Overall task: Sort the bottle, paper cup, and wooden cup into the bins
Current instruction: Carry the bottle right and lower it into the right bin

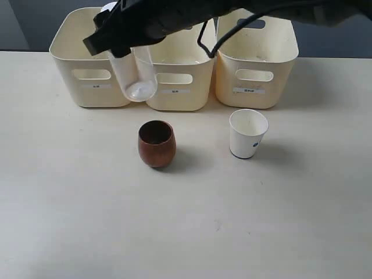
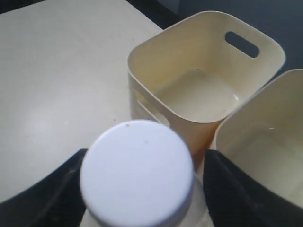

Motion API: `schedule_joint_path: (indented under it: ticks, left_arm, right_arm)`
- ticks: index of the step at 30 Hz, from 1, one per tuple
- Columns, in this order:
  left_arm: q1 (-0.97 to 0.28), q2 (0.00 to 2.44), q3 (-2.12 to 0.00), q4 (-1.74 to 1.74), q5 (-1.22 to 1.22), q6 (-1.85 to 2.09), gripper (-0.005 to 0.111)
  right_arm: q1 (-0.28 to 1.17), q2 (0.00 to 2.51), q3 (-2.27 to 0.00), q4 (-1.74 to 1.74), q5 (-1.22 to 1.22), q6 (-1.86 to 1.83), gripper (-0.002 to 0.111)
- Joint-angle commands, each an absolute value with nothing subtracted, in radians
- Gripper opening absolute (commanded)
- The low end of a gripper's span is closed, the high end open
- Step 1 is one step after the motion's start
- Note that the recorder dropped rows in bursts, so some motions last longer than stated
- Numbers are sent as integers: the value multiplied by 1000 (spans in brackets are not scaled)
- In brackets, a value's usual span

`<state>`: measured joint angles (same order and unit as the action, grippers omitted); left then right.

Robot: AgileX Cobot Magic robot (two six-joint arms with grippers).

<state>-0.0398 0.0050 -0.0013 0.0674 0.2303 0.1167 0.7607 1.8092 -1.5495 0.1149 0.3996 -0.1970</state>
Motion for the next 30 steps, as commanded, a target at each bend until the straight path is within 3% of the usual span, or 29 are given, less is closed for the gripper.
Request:
schedule_joint_path:
  ticks: [1,13,30]
  left_arm:
    - [-43,0,0,69,225,115,0]
    - [-43,0,0,69,225,115,0]
    - [-43,0,0,69,225,115,0]
  right_arm:
    - [756,1776,-1556,-141,424,58,0]
    - [756,1744,-1534,-823,621,667,0]
    - [732,1591,-1148,-1637,935,1564,0]
